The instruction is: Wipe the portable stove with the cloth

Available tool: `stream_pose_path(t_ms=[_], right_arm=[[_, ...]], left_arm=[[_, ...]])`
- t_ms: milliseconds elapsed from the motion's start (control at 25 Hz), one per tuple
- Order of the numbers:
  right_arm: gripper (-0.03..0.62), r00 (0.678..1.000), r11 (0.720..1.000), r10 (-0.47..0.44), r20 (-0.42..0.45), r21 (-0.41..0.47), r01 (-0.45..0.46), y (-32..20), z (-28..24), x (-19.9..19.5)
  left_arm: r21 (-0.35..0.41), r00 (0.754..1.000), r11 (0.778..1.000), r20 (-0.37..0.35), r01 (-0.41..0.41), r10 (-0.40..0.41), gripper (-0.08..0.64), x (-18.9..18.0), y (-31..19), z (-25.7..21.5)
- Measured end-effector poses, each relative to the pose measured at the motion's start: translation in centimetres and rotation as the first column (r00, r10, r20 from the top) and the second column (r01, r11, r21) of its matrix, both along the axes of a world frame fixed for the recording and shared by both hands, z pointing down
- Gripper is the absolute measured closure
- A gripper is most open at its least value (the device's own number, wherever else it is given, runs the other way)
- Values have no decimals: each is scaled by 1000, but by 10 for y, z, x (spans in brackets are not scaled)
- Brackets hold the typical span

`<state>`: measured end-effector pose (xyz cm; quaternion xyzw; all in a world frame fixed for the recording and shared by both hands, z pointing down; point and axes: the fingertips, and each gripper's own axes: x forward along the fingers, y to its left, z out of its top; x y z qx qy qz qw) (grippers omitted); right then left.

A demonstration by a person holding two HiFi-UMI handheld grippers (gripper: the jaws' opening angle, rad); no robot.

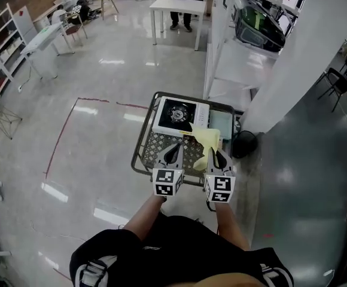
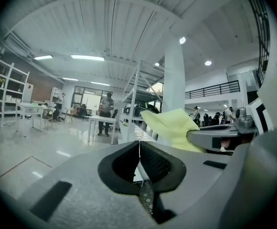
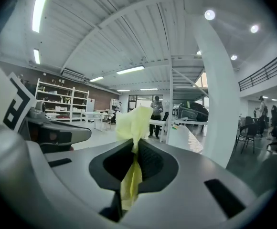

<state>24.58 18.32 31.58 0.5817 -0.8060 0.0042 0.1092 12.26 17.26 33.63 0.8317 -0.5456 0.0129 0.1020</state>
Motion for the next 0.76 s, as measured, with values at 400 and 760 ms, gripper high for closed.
stream_pose_path(t_ms=[400, 760], right_arm=[[572, 998, 999, -45, 45, -14, 45, 21, 5, 52], [572, 998, 999, -34, 52, -1, 34, 20, -4, 87]], left_arm=[[-20, 999, 999, 32, 34, -33, 538, 54, 33, 9], [-12, 998, 1000, 52, 24, -24, 538, 85, 35, 0]])
